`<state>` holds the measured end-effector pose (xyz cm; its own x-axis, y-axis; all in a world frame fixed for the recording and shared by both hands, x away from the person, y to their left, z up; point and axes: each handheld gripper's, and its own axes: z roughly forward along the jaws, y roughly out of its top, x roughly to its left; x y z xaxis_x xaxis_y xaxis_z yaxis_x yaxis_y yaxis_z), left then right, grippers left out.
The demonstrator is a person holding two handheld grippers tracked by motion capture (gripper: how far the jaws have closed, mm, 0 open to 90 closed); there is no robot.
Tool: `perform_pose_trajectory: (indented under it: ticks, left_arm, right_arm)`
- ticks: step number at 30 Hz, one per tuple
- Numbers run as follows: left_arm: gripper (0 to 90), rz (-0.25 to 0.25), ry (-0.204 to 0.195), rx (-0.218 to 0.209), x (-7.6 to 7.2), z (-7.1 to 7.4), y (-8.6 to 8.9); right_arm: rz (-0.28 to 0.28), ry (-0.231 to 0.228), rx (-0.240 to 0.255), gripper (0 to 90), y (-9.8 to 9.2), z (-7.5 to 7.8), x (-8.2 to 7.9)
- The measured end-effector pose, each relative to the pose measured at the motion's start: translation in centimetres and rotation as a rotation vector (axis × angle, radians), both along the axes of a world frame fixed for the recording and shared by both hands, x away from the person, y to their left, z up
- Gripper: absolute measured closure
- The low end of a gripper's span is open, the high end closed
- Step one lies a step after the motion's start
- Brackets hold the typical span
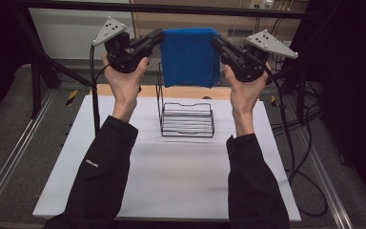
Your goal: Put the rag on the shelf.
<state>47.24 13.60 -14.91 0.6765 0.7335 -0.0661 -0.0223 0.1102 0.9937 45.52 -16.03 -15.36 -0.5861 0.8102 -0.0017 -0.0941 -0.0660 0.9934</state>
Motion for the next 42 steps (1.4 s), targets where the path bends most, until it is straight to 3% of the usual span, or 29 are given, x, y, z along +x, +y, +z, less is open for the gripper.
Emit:
perform_pose_trajectory:
  ticks: [6, 9, 12, 17, 25, 32, 34, 39, 42]
  left_arm:
    - [87.3, -0.004, 0.017, -0.028, 1.1, -0.4, 0.1]
    - [87.3, 0.004, 0.017, -0.009, 1.7, -0.6, 0.1]
    - [87.3, -0.001, 0.024, -0.022, 2.4, -0.7, 0.1]
    - [87.3, 0.021, 0.023, 0.018, 3.3, -0.8, -0.1]
    - [87.4, 0.031, 0.035, 0.04, 4.5, -1.8, -0.1]
    - [87.3, 0.023, 0.059, 0.059, 4.5, -3.5, 0.1]
    - [87.3, 0.018, 0.066, 0.084, 4.4, -3.9, 0.1]
    - [87.3, 0.01, 0.045, 0.12, 3.5, -4.5, 0.3]
    - [87.3, -0.005, 0.056, 0.126, 3.2, -4.9, 0.3]
  right_arm:
    - [-0.014, 0.013, -0.02, 83.9, 0.3, -0.1, 1.3]
    - [-0.015, 0.016, -0.019, 83.9, 0.3, -0.1, 1.8]
    - [-0.02, 0.018, -0.025, 83.8, 0.3, -0.2, 2.5]
    - [-0.027, 0.037, -0.023, 83.9, 0.3, -0.6, 3.8]
    - [-0.03, 0.055, -0.035, 83.8, 0.5, -1.6, 4.9]
    - [-0.018, 0.092, -0.058, 83.8, 0.5, -3.1, 5.0]
    - [-0.017, 0.095, -0.067, 83.7, 0.5, -3.6, 4.8]
    - [-0.01, 0.112, -0.064, 83.5, 0.3, -4.4, 4.1]
    - [-0.008, 0.116, -0.072, 83.3, 0.2, -4.9, 3.7]
